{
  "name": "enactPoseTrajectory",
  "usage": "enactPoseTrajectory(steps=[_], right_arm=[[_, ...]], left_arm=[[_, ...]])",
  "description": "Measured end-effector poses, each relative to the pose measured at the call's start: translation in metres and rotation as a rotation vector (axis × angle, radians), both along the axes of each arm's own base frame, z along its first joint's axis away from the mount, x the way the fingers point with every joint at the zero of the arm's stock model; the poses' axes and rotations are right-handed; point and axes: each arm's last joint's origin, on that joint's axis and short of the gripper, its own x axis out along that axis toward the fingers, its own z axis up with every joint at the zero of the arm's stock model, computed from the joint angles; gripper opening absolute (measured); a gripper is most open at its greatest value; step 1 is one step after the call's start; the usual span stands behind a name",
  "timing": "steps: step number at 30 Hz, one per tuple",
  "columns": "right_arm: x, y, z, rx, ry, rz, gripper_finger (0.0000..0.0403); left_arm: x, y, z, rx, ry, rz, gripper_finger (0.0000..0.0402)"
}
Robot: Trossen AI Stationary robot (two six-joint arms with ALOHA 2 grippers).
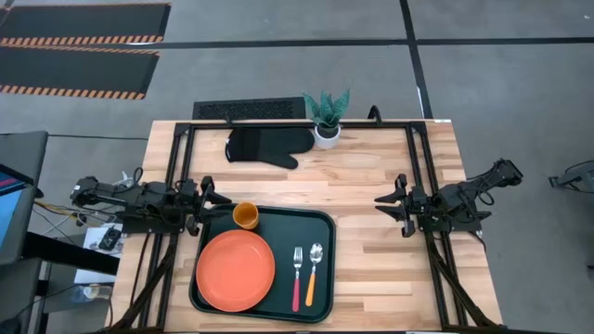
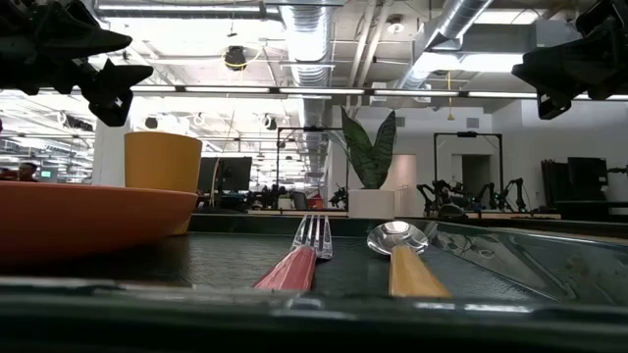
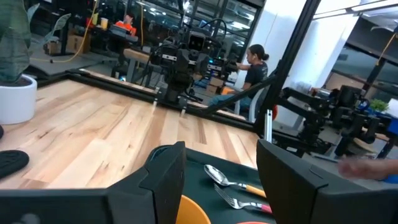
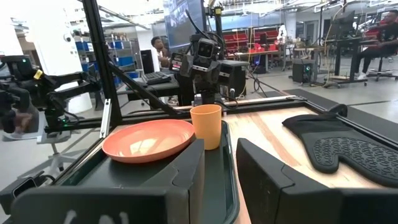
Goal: Pick and place plate/cup/fork/spoon on tray
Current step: Return to Home Position
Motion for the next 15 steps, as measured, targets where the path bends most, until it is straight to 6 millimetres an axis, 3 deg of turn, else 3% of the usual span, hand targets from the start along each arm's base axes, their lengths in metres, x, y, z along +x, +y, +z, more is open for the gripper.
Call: enactPoseTrajectory(steps=[15], right_arm=[[0.0000, 0.0000, -0.0001, 0.000, 0.000, 0.000, 0.0119]], left_arm=[[0.0000, 0.0000, 0.0000, -0.019, 0.001, -0.001, 0.0185]])
